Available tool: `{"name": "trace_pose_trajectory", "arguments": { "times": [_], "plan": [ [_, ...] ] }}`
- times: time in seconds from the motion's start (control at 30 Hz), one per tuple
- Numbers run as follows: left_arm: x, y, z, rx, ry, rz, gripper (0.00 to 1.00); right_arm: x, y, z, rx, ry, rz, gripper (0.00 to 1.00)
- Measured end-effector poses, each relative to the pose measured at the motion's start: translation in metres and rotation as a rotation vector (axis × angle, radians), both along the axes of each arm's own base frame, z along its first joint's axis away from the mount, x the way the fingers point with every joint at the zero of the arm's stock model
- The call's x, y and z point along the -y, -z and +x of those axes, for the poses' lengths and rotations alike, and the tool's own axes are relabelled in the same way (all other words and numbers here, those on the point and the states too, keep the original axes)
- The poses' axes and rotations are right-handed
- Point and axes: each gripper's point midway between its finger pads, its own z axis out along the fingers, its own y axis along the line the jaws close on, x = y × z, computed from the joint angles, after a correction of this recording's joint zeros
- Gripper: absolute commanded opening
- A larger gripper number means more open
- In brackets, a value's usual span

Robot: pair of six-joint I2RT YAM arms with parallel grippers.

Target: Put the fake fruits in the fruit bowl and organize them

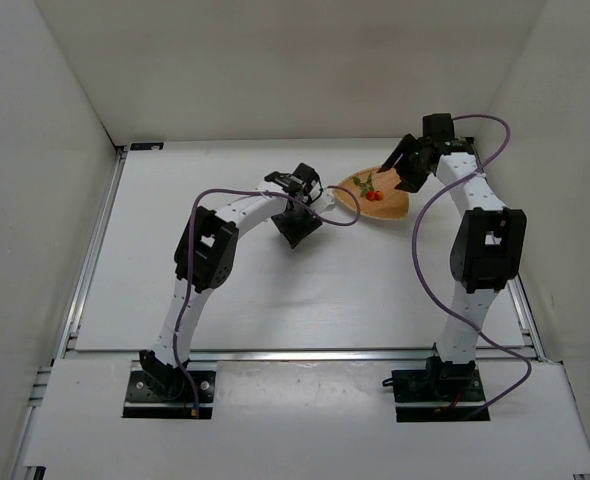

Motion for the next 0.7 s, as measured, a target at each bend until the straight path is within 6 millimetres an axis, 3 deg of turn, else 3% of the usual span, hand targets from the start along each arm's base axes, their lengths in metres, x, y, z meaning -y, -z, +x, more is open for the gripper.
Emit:
{"name": "trace_pose_trajectory", "arguments": {
  "times": [0.3, 0.43, 0.5, 0.7],
  "plan": [
    [0.01, 0.006, 0.004, -0.018, -0.002, -0.026, 0.66, 0.002, 0.005, -0.014, -0.014, -0.02, -0.021, 0.71],
    [0.01, 0.006, 0.003, -0.021, -0.011, -0.029, 0.43, 0.003, 0.011, -0.018, -0.032, -0.018, -0.025, 0.71],
    [0.011, 0.006, 0.003, -0.023, -0.012, -0.031, 0.24, 0.004, 0.011, -0.018, -0.032, -0.016, -0.028, 0.71],
    [0.012, 0.003, 0.004, -0.019, -0.011, -0.034, 0.22, 0.008, 0.011, -0.017, -0.03, -0.01, -0.034, 0.71]
  ]
}}
